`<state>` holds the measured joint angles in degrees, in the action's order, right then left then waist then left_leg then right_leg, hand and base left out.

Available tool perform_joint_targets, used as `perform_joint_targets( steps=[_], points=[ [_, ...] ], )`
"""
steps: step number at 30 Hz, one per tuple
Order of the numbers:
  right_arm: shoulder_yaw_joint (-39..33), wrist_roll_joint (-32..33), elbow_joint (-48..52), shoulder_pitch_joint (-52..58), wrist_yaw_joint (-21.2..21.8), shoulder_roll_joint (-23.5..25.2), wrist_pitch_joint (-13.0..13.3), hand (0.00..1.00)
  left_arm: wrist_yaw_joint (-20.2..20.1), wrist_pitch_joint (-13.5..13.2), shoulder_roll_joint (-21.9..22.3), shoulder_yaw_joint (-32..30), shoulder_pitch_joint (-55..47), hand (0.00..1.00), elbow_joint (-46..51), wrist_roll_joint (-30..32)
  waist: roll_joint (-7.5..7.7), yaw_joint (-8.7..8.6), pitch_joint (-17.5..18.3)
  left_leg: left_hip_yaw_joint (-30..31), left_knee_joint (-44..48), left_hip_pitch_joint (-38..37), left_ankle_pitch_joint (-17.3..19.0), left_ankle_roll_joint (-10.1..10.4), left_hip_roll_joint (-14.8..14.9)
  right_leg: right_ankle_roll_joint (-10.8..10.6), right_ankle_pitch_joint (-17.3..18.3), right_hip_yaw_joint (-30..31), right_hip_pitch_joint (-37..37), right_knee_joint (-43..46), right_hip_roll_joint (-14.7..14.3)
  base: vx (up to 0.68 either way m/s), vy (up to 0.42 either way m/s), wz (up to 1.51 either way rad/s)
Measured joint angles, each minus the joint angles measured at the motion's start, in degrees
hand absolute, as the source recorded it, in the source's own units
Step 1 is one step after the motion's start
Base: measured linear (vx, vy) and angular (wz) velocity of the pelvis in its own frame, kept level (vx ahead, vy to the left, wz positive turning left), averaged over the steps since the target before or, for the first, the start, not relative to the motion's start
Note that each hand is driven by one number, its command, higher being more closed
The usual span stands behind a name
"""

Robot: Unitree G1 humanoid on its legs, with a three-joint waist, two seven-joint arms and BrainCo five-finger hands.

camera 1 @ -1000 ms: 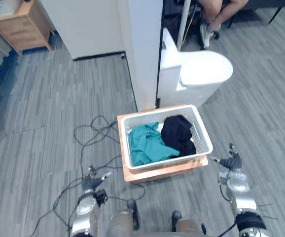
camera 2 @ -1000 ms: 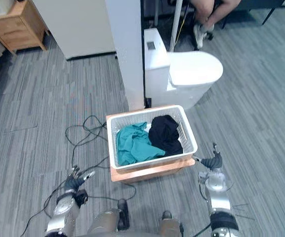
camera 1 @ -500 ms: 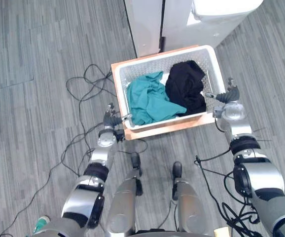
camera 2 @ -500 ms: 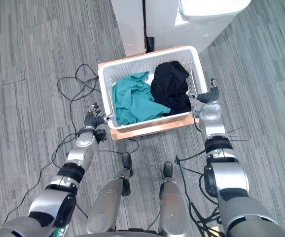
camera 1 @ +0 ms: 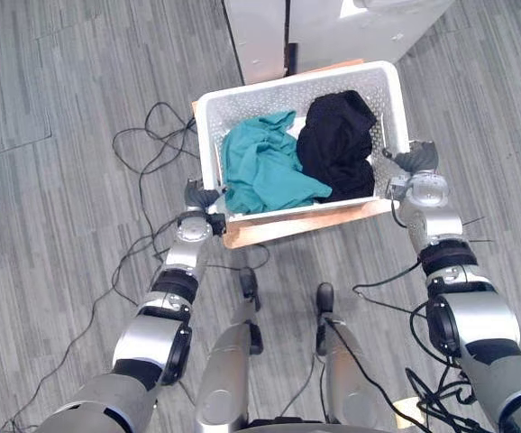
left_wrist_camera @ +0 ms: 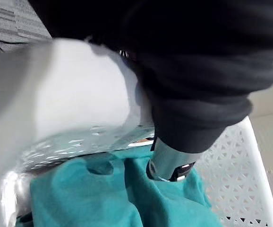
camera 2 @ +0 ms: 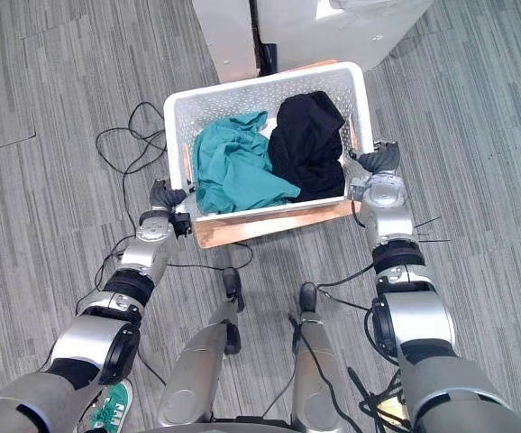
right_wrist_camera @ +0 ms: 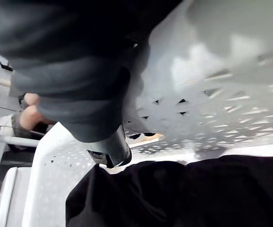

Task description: Pick up the laundry basket with both hands and put the clothes into the washing machine.

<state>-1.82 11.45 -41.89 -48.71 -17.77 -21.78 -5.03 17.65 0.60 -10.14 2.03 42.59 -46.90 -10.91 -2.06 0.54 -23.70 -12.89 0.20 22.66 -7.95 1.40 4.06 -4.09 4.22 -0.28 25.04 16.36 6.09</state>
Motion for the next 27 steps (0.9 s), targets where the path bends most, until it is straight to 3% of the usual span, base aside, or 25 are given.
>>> perform_joint_targets(
  steps=[4,5,9,11,14,17,20,21,22,24,25,26,27],
  points=[
    [-0.6,-0.2,13.9,11.7,-0.1,1.2,0.1,1.0,0.3,0.4,-0.2,0.4,-10.7,1.0,14.0,-0.8,0.07,-0.1,-0.9,0.2,-0.3,-4.0,0.8,1.1,-0.1,0.0,0.0,0.2,-3.7,-0.5,0.0,0.07,-0.007,-0.08],
    [-1.0,-0.7,19.9,17.4,-0.2,2.4,0.3,1.0,0.4,0.3,0.0,0.7,-17.0,1.0,21.1,-0.7,0.08,-0.62,-0.9,0.2,-0.3,-5.7,1.4,1.6,-0.5,-0.1,0.1,0.2,-5.5,-1.0,0.0,0.05,0.008,-0.05],
    [-3.0,-4.0,30.6,29.6,0.5,7.2,2.4,1.0,1.4,0.2,1.2,1.0,-30.4,1.0,33.7,-0.4,0.16,-2.31,-0.6,0.1,-0.3,-9.2,2.9,1.2,-0.9,-0.3,0.9,0.4,-9.9,-3.3,0.1,0.04,0.01,-0.03],
    [-3.0,-5.5,33.5,34.2,1.2,8.7,2.5,1.0,1.3,0.2,1.2,1.4,-35.2,1.0,36.9,0.3,0.2,-2.88,0.1,-0.1,-0.3,-10.3,3.4,1.2,-0.8,-0.3,0.9,0.6,-11.4,-4.6,0.0,0.05,0.009,-0.1],
    [-3.4,-7.8,38.6,43.3,3.1,11.4,2.5,1.0,1.1,0.3,2.5,1.8,-44.4,1.0,42.7,0.9,0.3,-3.18,4.4,-2.2,-0.2,-11.9,4.6,0.7,-0.6,-0.7,-0.4,2.5,-12.8,-7.4,-0.2,0.11,0.01,-0.38],
    [-4.0,-9.9,43.6,48.2,4.7,13.2,3.0,1.0,-0.1,0.3,2.7,1.5,-49.3,1.0,47.7,1.0,1.23,-3.33,5.8,-6.8,1.9,-15.0,7.6,0.3,0.1,-1.4,-1.7,7.1,-14.9,-8.8,-0.8,0.11,0.025,-0.78],
    [-3.9,-10.7,47.1,51.1,6.3,14.3,5.2,1.0,-0.9,0.3,2.7,0.5,-51.0,1.0,50.8,1.0,2.73,-4.17,6.7,-14.3,8.4,-16.8,13.7,0.2,2.1,-3.0,-3.4,13.2,-14.6,-9.0,-2.0,0.02,0.036,-1.59],
    [-4.0,-11.5,47.5,51.4,6.9,14.3,5.7,1.0,-1.5,0.2,2.7,0.0,-51.3,1.0,50.9,1.0,3.07,-4.29,7.3,-17.7,9.8,-18.1,16.1,0.1,3.4,-2.4,-5.9,11.5,-14.5,-11.2,-2.7,-0.03,0.031,-1.7],
    [-4.0,-11.6,47.6,51.8,7.2,14.5,6.1,1.0,-1.7,0.2,2.5,-0.1,-51.6,1.0,50.9,1.0,3.43,-4.34,8.2,-19.8,10.0,-18.6,17.0,-0.3,4.2,-0.9,-6.0,8.2,-14.5,-12.7,-2.4,-0.04,0.036,-1.93],
    [-4.2,-11.9,47.6,54.0,8.1,14.5,6.7,1.0,-3.1,0.2,2.9,-0.1,-51.4,1.0,50.8,1.8,3.2,-6.45,9.3,-27.0,11.7,-20.8,19.3,-0.3,6.5,6.7,-3.4,-11.5,-13.0,-10.1,2.2,0.02,0.055,-1.64],
    [-4.4,-11.9,47.5,54.4,8.2,14.6,6.8,1.0,-3.2,0.2,2.9,-0.2,-51.4,1.0,50.8,2.0,3.16,-6.57,9.3,-29.7,12.9,-21.6,19.6,-0.1,7.6,7.7,-2.7,-17.2,-12.8,-8.5,3.7,0.12,0.057,-1.85],
    [-4.4,-11.8,46.8,54.8,8.3,14.6,6.8,1.0,-3.2,0.2,2.9,-0.4,-51.4,1.0,50.7,2.1,3.05,-6.35,9.4,-34.2,15.3,-23.4,21.4,0.2,9.7,9.5,-1.5,-27.0,-12.9,-5.2,6.5,0.14,0.028,-2.05],
    [-4.2,-11.8,46.1,54.8,8.5,14.7,6.8,1.0,-3.2,0.2,2.8,-0.5,-51.4,1.0,50.4,2.1,3.08,-6.05,9.8,-38.4,18.4,-25.4,23.1,1.0,11.6,9.1,-1.7,-32.4,-13.2,-3.3,7.6,0.19,-0.041,-2.07]
  ],
)
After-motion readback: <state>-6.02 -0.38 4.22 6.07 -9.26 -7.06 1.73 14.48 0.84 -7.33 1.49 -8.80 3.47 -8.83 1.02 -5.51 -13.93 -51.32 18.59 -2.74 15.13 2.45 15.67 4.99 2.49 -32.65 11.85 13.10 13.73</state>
